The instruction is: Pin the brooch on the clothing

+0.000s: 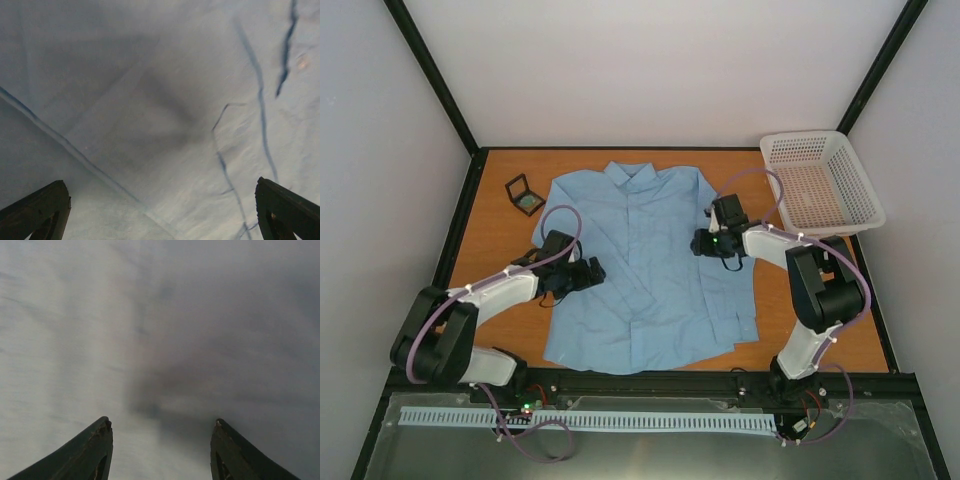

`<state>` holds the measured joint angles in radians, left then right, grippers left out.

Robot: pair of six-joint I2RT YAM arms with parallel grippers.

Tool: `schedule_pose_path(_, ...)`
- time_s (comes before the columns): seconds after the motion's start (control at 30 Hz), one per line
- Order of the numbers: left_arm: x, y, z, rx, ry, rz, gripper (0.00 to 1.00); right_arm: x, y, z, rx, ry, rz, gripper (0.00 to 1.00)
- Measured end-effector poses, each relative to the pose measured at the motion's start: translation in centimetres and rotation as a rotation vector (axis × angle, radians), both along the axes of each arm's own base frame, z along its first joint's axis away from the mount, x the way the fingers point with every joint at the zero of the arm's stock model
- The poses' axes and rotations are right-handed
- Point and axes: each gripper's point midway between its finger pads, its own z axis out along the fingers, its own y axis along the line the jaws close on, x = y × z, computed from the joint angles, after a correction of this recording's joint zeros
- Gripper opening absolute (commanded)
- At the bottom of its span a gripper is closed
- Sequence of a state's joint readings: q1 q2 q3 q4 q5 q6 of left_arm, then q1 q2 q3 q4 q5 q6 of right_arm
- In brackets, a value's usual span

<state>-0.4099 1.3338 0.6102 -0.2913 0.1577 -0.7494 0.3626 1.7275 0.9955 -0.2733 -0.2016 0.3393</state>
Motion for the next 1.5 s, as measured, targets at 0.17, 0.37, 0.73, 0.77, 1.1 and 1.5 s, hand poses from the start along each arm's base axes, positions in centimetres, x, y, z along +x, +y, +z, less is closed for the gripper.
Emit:
schedule_pose_path(0.17,-0.4,-0.9,-1.1,-0.041,0.042,-0.029,1.0,-0.8,-4.0,-2.7,0.011,0.056,-0.091,0.52)
schedule_pose_path(0.37,-1.2,-2.3,-0.6,-0.113,0.062,-0.089,1.0,-4.1,-7.4,-2.6,-0.008,0.064,-0.169,0.54)
schedule_pose_path(0.73,-0.5,-3.1,10.1,-0.188,-0.226,-0.167,1.0,-3.2,-3.4,5.8,0.048,-0.066,0.01,0.59)
schedule_pose_path(0.77,-0.3,-2.9,10.7,-0.181,-0.25,-0.159,1.0,-2.5,-2.4,6.3,0.064,-0.072,0.031,0.55)
schedule_pose_path(1.1,1.0,-2.1,14.3,-0.108,-0.379,-0.173,1.0,10.7,1.5,5.9,0.018,-0.143,-0.02,0.41)
schedule_pose_path(1.5,4.6,-2.2,16.4,0.009,-0.445,-0.192,1.0,22.1,1.6,1.2,-0.198,-0.186,-0.051,0.2)
